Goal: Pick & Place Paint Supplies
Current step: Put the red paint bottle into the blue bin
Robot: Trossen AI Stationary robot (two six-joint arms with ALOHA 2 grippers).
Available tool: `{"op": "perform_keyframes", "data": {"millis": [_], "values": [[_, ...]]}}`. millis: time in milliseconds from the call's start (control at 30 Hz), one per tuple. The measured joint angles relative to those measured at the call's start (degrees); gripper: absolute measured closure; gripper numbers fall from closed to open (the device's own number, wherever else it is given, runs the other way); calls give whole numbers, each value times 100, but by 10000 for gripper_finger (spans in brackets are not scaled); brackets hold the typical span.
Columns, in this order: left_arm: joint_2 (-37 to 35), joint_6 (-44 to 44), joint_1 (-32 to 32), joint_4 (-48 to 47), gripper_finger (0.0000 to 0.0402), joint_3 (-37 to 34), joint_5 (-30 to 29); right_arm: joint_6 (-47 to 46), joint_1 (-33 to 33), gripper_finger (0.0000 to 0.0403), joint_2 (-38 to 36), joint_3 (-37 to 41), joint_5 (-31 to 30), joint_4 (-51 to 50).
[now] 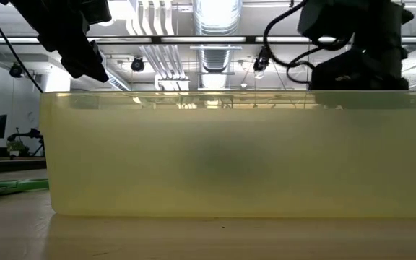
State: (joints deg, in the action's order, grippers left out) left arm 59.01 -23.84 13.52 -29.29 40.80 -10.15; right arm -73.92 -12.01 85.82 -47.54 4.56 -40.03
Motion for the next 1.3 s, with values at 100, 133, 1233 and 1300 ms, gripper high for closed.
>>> {"op": "perform_keyframes", "data": {"millis": [100, 133, 1233, 1300], "values": [[-1, -1, 0, -2, 275, 0, 2, 21, 7, 239, 235, -25, 20, 44], [-1, -1, 0, -1, 275, 0, 2, 19, 7, 239, 315, -25, 24, 43], [-1, 392, 4, 754, 275, 29, -282, 129, 2, 295, -1639, 194, -2181, 1383], [-1, 736, 2, 1310, 275, 72, -552, 277, 17, 295, -1883, 194, -2369, 1832]]}}
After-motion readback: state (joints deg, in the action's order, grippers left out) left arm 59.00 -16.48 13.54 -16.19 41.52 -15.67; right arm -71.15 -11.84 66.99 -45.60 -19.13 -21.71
